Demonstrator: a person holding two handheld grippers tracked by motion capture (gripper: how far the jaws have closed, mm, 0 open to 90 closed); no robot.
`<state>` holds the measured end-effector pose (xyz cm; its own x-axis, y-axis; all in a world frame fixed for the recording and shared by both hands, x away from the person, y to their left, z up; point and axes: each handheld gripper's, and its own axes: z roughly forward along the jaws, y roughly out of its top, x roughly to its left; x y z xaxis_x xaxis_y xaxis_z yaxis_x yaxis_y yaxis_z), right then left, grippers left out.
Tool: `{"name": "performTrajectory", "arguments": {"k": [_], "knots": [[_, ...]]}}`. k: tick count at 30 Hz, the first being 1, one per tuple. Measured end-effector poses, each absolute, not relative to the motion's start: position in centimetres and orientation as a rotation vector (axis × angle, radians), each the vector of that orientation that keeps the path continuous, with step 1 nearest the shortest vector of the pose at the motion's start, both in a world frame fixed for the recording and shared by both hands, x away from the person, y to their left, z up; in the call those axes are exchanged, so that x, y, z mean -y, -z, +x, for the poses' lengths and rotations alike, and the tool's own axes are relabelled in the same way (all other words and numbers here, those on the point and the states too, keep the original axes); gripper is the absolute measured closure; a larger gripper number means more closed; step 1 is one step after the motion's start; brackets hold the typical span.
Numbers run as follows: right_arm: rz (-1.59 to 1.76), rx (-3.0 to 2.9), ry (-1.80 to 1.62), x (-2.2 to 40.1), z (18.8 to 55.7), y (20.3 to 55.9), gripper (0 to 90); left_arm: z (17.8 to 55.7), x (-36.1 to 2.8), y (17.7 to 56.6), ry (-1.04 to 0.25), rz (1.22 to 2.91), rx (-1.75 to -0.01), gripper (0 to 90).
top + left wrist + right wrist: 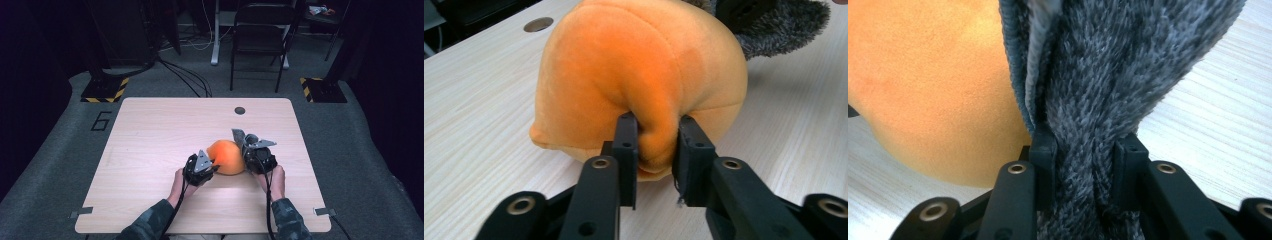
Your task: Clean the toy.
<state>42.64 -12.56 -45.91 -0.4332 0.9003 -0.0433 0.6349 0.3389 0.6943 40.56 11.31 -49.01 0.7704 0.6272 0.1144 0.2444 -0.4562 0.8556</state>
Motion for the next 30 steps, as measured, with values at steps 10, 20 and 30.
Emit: {"name": "performTrajectory", "arguments": {"k": [10, 20, 30], "knots": [[1.325, -2.126, -0.940, 13.8, 42.3, 43.3, 71.9, 40.9, -11.8, 47.4, -0.393, 1.929, -0.789, 78.8], [1.232, -2.156, -1.154, 11.2, 40.7, 40.3, 72.4, 40.5, -11.7, 46.6, -0.311, 1.886, -0.823, 78.6], [1.201, -2.192, -1.039, 10.0, 41.2, 42.7, 72.5, 40.5, -11.3, 47.1, -0.303, 1.907, -0.813, 78.4]]}}
